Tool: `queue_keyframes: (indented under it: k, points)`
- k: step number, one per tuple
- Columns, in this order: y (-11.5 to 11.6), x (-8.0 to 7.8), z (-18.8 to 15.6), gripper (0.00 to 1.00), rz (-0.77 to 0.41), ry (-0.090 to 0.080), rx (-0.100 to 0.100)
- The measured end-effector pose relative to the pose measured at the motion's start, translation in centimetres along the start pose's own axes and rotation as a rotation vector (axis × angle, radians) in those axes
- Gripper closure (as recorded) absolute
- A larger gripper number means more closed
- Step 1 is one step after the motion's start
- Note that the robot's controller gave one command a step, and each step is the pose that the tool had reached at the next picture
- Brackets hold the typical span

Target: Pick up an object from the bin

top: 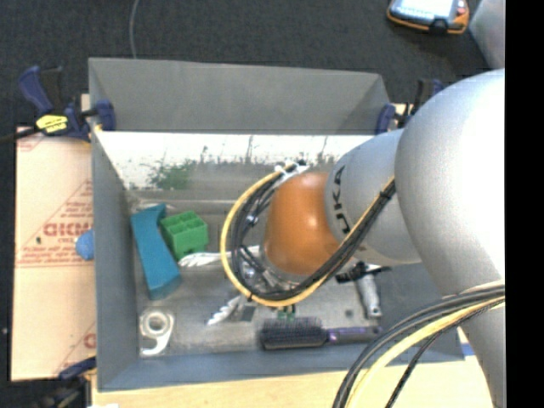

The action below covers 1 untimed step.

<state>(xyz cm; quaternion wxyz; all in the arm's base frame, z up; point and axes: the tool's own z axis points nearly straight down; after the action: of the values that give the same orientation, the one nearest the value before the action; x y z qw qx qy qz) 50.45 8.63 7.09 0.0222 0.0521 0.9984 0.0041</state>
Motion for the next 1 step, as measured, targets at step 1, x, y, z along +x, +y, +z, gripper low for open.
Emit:
queue_keyframes:
  k: [1]
  points:
    - [-0.63,-2.33,-7.94,1.00,-0.042,-0.011,-0.002]
